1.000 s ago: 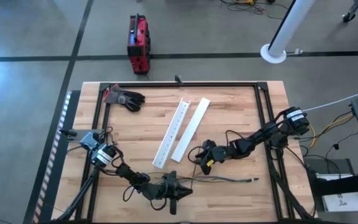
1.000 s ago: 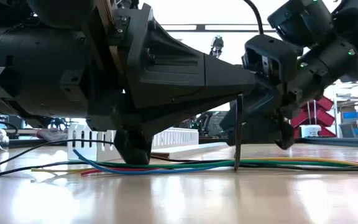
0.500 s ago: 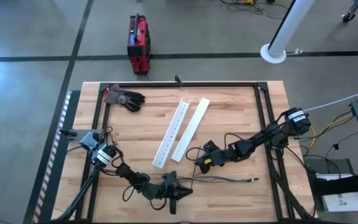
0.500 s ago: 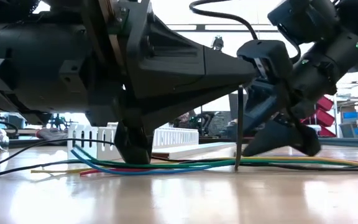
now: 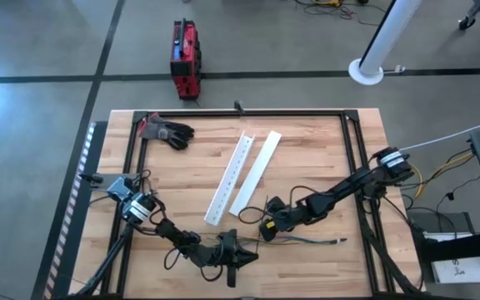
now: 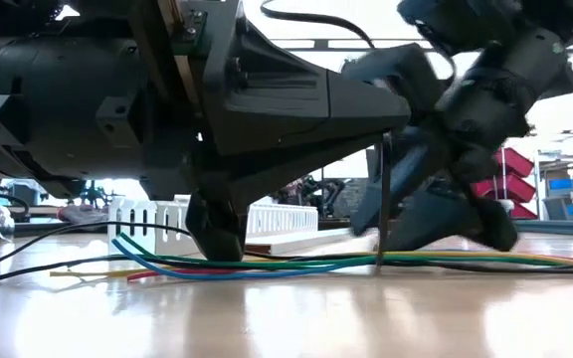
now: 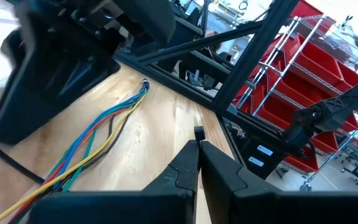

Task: Ziptie cables
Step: Wrap the cable wires with the black zip tie

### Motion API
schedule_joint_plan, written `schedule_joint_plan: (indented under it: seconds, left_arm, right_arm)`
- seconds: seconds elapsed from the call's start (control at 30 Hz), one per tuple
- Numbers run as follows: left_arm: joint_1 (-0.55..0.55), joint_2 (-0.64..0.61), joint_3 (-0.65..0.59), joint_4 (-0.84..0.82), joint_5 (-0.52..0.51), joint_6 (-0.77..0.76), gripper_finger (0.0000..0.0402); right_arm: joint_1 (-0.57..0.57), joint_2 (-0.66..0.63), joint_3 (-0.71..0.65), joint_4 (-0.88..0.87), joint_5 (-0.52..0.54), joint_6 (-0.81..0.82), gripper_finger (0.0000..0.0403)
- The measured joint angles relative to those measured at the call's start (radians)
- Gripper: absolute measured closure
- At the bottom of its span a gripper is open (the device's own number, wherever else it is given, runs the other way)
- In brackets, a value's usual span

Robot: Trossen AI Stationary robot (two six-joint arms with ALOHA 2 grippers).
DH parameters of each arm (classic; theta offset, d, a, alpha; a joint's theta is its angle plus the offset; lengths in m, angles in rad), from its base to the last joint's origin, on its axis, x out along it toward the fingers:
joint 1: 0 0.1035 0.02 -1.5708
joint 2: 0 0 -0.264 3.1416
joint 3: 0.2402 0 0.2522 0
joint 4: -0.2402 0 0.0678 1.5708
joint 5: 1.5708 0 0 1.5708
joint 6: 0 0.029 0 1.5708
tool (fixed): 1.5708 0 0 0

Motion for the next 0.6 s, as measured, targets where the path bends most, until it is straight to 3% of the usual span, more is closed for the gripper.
schedule_joint_plan:
  seconds: [0.17,0.6]
  left_arm:
    - [0.001,-0.001,0.0,-0.007,0.011,0.009,0.0401]
    - [0.001,-0.001,0.001,-0.008,0.018,0.017,0.0401]
  right_arm:
    - [0.0,0.083,0.078,0.034,0.0,-0.016,0.0266]
    - [-0.029,0.125,0.241,-0.119,0.027,-0.164,0.0287]
